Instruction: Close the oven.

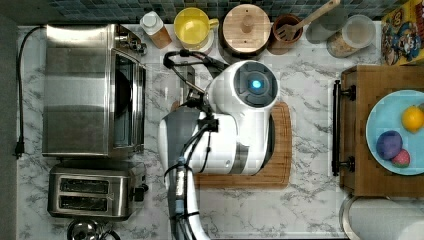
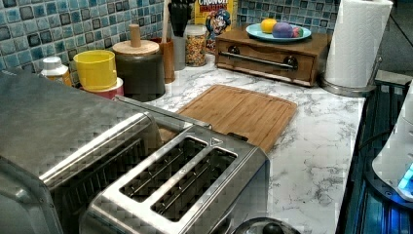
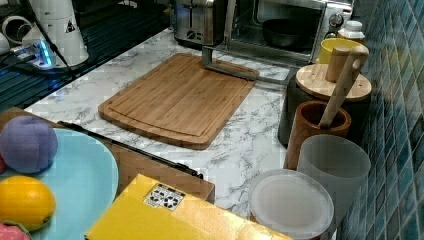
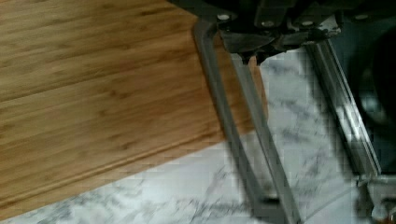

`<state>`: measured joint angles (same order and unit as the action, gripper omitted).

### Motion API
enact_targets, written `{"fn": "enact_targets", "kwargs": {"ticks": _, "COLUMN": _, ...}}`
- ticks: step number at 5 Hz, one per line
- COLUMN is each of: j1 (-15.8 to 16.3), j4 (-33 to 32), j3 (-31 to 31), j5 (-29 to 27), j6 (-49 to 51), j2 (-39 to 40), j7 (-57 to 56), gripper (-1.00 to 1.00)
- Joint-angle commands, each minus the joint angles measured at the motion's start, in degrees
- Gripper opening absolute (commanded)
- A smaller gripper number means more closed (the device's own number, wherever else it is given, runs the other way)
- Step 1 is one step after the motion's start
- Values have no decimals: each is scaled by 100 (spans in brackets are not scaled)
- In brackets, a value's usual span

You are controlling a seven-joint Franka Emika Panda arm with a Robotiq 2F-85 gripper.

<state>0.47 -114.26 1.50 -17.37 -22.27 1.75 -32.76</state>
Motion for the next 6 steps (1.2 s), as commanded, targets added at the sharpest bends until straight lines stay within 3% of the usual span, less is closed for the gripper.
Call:
{"fn": "enact_targets", "kwargs": {"ticks": 1, "j1": -694, "j4": -516, "j3": 478, "j5": -1878, "j6": -19, "j2": 110, "j7": -3078, "gripper": -100}}
{"fn": "enact_targets", "kwargs": {"ticks": 3, "j1": -452, "j4": -1092, "j3": 376, "j5": -2804, "j6": -1022, "j2": 416, "j7": -4616, "gripper": -100}}
{"fn": "enact_targets", "kwargs": {"ticks": 5, "j1": -335, "j4": -1139, "j3": 210, "j5": -3608, "j6": -1865, "j2": 1251, "j7": -5345, "gripper": -100}}
{"fn": "enact_targets", "kwargs": {"ticks": 6, "j1": -667, "j4": -999, "j3": 157, "j5": -4768, "j6": -1925, "j2": 1624, "j7": -5968, "gripper": -100}}
